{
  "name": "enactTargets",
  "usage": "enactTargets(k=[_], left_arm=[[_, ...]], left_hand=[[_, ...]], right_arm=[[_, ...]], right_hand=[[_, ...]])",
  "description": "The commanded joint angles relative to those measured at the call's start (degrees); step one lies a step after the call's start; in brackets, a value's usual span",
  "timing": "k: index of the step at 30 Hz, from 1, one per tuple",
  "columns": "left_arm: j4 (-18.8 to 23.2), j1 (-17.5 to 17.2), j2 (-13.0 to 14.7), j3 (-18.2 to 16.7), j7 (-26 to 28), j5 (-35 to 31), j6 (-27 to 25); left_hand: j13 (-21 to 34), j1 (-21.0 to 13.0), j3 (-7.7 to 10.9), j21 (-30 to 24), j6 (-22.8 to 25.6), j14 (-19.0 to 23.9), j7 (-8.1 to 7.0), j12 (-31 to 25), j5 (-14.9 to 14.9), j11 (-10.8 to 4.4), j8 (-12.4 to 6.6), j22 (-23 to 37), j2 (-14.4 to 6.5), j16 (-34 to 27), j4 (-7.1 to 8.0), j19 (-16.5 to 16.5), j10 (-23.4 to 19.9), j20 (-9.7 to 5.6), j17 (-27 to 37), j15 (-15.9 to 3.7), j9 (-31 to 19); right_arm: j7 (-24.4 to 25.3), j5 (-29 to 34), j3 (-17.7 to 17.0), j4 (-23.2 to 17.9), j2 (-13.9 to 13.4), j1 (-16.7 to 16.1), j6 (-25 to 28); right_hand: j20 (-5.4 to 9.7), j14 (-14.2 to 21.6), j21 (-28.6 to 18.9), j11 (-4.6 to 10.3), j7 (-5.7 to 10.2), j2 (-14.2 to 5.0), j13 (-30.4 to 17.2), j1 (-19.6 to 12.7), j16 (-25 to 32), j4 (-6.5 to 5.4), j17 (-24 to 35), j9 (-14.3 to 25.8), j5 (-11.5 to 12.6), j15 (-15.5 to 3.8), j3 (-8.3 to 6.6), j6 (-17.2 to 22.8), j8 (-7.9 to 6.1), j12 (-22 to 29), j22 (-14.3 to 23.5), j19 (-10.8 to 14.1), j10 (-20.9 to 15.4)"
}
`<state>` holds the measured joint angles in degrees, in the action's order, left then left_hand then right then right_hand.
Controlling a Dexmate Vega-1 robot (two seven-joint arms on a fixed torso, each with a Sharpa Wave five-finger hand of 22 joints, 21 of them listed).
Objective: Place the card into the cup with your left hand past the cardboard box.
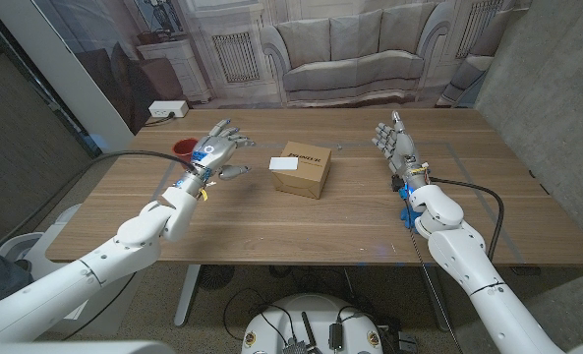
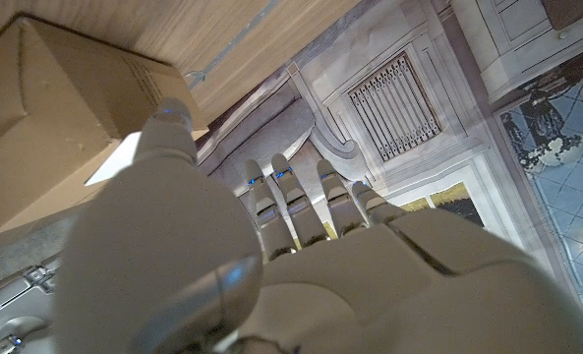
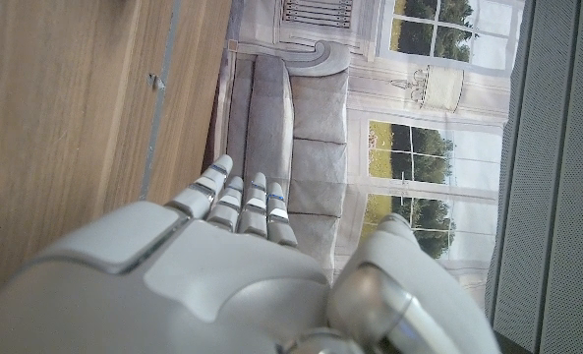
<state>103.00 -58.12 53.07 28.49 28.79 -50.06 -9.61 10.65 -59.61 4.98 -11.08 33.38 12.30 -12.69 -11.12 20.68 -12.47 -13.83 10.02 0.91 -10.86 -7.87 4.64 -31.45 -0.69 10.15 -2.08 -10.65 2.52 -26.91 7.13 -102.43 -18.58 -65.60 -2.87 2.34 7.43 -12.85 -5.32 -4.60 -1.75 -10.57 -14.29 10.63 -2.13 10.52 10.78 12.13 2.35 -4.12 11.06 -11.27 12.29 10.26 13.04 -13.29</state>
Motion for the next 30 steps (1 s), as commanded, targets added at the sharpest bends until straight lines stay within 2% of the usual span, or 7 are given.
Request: enactTargets(k=[1, 30], left_arm=[[-3.11, 2.00, -0.92, 1.89, 1.48, -1.52, 3.75], [-9.95, 6.73, -3.87, 5.79, 7.04, -4.84, 9.43]], left_hand=[[0.22, -0.50, -0.03, -0.31, -0.27, 0.23, 0.03, 0.28, -0.35, -0.13, 0.22, 0.06, -0.33, -0.03, 0.14, -0.03, 0.35, 0.33, 0.18, -8.94, -0.09], [0.34, -1.04, -0.13, -0.62, 1.58, 1.73, 0.05, -0.03, -0.98, -0.13, -0.24, 0.12, -1.53, -0.48, 0.80, -1.55, -0.60, 0.76, 0.27, -9.05, -0.51]], right_arm=[[0.78, 0.42, 0.25, -1.29, -0.20, -0.65, 0.11], [1.62, 0.02, -0.14, -2.83, -0.79, -2.38, 0.23]], right_hand=[[0.39, 0.46, 0.04, 0.03, 0.12, -0.23, -0.18, 0.03, 0.30, 0.07, 0.21, 0.22, -0.26, 0.06, 0.12, 0.72, -0.21, 0.32, 0.34, 0.31, -0.39], [0.34, 0.53, 0.26, 0.08, 0.14, -0.27, -0.18, 0.02, 0.27, 0.16, 0.20, 0.22, -0.27, 0.07, 0.27, 0.70, -0.17, 0.31, 0.35, 0.37, -0.49]])
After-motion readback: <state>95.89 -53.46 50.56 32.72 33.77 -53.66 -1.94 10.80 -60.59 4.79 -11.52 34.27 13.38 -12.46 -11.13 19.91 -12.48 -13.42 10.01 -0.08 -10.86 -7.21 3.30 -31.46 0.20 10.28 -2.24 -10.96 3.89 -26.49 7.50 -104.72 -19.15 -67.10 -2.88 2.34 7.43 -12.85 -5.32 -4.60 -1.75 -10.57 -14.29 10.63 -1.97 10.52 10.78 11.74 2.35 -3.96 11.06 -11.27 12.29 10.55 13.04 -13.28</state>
